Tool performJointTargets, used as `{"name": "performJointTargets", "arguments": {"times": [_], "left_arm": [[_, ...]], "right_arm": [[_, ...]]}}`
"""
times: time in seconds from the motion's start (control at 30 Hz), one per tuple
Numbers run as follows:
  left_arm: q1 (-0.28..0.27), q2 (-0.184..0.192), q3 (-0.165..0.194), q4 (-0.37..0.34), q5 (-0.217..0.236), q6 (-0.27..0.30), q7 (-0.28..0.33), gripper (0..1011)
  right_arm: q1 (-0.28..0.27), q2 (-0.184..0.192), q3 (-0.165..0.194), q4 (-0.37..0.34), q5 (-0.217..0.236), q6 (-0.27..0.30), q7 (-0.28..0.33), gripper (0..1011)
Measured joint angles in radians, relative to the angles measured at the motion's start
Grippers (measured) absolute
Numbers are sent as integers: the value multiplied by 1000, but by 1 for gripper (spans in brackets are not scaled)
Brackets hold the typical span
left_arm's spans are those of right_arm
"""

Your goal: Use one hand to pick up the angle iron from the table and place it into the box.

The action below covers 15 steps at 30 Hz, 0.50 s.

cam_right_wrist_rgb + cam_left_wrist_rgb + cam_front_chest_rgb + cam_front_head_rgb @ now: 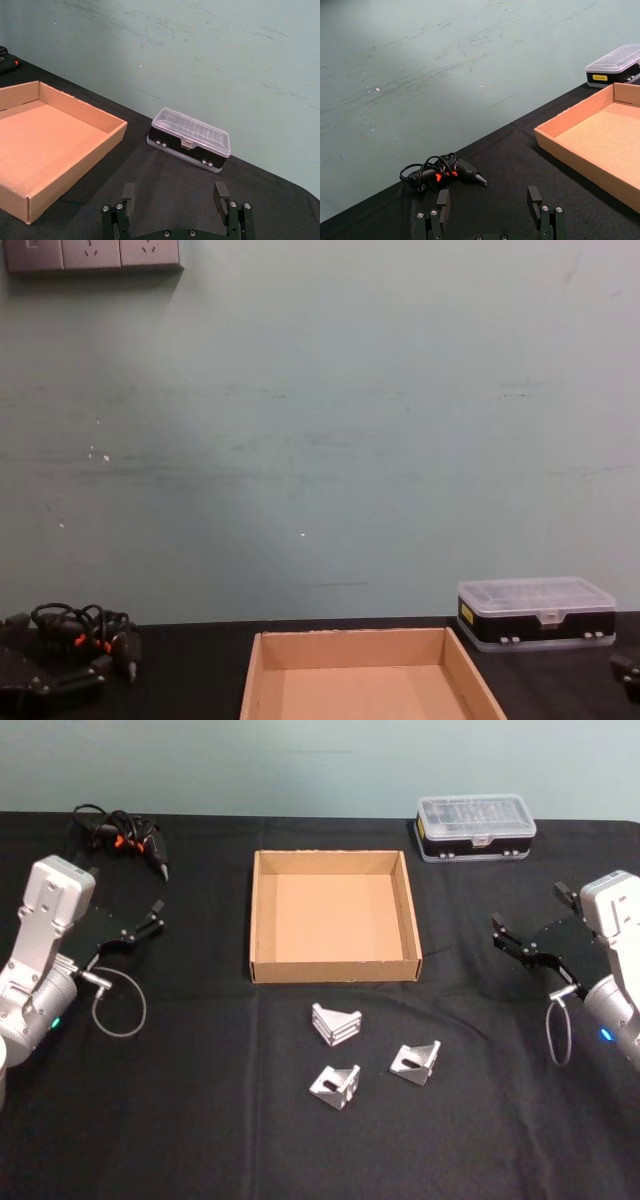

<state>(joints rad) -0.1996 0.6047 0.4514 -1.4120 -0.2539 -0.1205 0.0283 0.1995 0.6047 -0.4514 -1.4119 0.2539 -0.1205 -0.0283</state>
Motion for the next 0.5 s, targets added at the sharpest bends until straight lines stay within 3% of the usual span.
{"name": "performJointTargets", "arguments": {"times": [0.5], "left_arm": [[0,0,0,0,0,0,0,1011]], "right_arm": [[0,0,0,0,0,0,0,1003]]}}
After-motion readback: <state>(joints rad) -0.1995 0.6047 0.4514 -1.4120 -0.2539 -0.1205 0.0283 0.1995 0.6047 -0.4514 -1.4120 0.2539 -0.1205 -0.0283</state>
